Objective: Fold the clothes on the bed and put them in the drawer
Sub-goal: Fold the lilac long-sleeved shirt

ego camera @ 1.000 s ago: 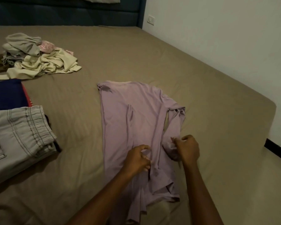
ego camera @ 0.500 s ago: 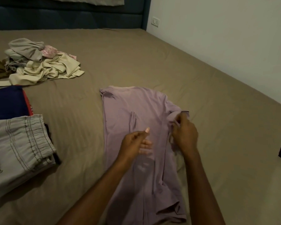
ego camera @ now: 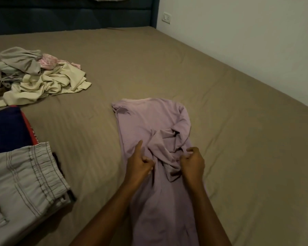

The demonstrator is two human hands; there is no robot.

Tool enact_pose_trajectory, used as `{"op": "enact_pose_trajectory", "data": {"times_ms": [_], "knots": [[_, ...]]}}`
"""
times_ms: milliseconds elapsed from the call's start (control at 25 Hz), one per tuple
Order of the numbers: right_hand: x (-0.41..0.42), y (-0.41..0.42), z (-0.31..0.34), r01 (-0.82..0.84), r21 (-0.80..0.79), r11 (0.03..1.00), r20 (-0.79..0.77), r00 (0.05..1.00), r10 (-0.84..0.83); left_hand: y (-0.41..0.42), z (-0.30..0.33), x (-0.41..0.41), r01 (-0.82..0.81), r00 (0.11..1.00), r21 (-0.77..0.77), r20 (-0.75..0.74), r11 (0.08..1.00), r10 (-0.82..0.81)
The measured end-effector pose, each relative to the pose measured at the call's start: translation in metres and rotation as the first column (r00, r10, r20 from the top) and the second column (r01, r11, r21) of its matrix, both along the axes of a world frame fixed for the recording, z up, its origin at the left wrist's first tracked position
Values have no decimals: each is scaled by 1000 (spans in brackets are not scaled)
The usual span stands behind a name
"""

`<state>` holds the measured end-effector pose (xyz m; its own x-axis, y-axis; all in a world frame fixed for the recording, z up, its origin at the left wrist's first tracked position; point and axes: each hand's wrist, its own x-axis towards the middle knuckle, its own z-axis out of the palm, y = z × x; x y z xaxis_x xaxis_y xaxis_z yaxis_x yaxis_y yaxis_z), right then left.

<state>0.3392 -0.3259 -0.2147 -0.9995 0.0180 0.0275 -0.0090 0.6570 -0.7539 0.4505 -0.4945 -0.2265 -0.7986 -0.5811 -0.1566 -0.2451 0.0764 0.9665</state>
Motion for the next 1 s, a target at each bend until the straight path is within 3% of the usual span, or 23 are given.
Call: {"op": "enact_pose_trajectory", "data": {"times_ms": [40, 120, 200, 240, 280, 320, 360, 400, 440, 480, 520, 560, 640, 720, 800, 880, 960, 1000], "knots": [[-13, -3, 4, 46, -78, 996, 108, 993, -38, -1, 1, -4, 71, 997, -267, 5, 961, -72], [-42, -16, 11, 31, -84, 996, 205, 979, -14, 5, 13, -13, 232, 972, -735, 150, 637, -181], [-60, -34, 18, -42, 63, 997, 183, 983, 30, 13, 24, -24, 365, 924, -858, 288, 361, -250], [-67, -43, 23, -43, 117, 992, 162, 987, 24, 12, 27, -31, 403, 905, -859, 324, 315, -275], [-71, -51, 30, -29, 143, 989, 135, 991, 9, 9, 29, -36, 400, 907, -850, 313, 342, -283], [-79, -58, 37, -20, 180, 984, 80, 997, 6, 5, 29, -39, 337, 935, -818, 234, 466, -266], [-85, -65, 47, -15, 158, 987, 29, 1000, 11, -1, 32, -39, 205, 974, -724, 87, 659, -207], [-93, -70, 55, -63, 71, 995, -10, 998, 64, -8, 38, -36, 35, 994, -494, -74, 869, -83], [-98, -78, 62, -147, -86, 985, -19, 989, 146, -16, 46, -30, -122, 978, -117, -185, 986, 99], [-102, -89, 68, -230, -267, 936, 1, 971, 239, -24, 55, -22, -210, 938, 298, -206, 931, 278], [-102, -100, 69, -280, -372, 885, 39, 948, 316, -30, 61, -12, -244, 910, 593, -134, 767, 393], [-100, -110, 64, -292, -424, 857, 23, 943, 333, -36, 61, 2, -270, 901, 742, -31, 614, 433], [-82, -125, 47, -251, -333, 909, -81, 968, 237, -52, 50, 35, -297, 920, 834, 119, 466, 373], [-55, -121, 26, -145, -148, 978, -175, 977, 118, -60, 34, 63, -328, 933, 825, 204, 461, 298], [-24, -100, 9, -52, 56, 997, -195, 979, 62, -54, 28, 81, -365, 931, 678, 243, 638, 274], [2, -68, -7, 38, 320, 947, -264, 963, 51, -48, 35, 81, -339, 940, 456, 125, 823, 318], [21, -36, -16, 120, 524, 843, -324, 944, 67, -59, 38, 64, -268, 958, 25, -101, 963, 269], [29, -22, -20, 136, 591, 795, -314, 947, 72, -68, 38, 53, -198, 979, -289, -107, 937, 174]]}}
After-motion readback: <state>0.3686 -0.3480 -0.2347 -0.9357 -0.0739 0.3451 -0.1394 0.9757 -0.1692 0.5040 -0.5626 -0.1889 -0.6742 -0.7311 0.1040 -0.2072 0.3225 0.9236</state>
